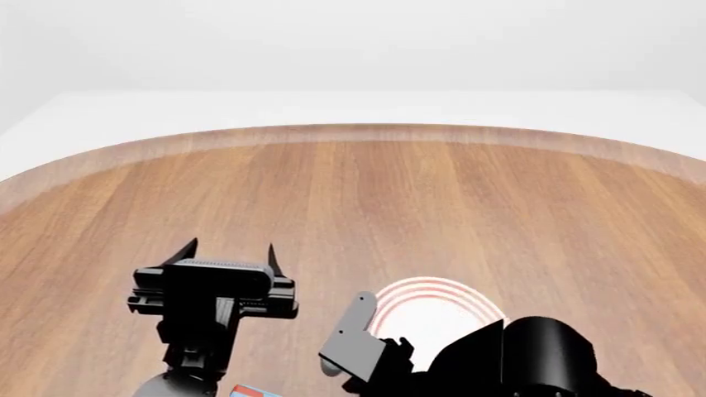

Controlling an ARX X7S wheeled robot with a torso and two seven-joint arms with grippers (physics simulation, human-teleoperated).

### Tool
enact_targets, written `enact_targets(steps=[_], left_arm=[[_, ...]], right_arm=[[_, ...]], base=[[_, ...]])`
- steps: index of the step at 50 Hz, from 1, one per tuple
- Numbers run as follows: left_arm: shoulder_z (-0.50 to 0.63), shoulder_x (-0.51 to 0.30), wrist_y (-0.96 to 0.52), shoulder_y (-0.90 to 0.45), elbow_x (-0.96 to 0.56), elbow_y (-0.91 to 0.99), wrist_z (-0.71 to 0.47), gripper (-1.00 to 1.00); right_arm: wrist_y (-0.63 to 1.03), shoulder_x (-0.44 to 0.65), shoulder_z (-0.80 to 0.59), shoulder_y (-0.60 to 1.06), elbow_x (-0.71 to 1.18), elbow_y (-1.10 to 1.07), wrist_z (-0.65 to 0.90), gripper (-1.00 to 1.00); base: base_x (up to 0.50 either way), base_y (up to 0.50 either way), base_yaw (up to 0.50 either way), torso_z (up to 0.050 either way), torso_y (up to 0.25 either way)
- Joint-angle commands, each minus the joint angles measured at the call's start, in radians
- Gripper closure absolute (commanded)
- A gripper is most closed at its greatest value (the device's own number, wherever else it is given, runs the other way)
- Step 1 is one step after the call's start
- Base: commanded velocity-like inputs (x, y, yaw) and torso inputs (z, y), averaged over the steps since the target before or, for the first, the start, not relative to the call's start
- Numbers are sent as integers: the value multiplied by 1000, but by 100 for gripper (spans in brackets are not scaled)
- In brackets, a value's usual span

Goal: Put the chocolate pudding to the right of the plate.

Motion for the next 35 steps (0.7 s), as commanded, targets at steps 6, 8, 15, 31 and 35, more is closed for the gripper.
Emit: enact_targets(steps=[6, 8, 15, 31, 35], left_arm=[[12, -5, 10, 4, -6, -4, -4, -100], [12, -6, 10, 4, -7, -4, -5, -100], [8, -9, 15, 7, -12, -7, -8, -100], [15, -14, 20, 5, -16, -12, -13, -100], [16, -15, 21, 4, -17, -14, -15, -100]], right_arm=[[-34, -10, -84, -16, -64, 58, -55, -100], [-35, -11, -86, -17, -65, 66, -53, -100], [-50, -14, -104, -27, -78, 96, -62, -100], [-63, -10, -111, -29, -63, 97, -68, 100], [-61, -6, -107, -23, -55, 87, -60, 100]], base=[[0, 0, 0, 0, 0], [0, 0, 0, 0, 0], [0, 0, 0, 0, 0], [0, 0, 0, 0, 0], [0, 0, 1, 0, 0]])
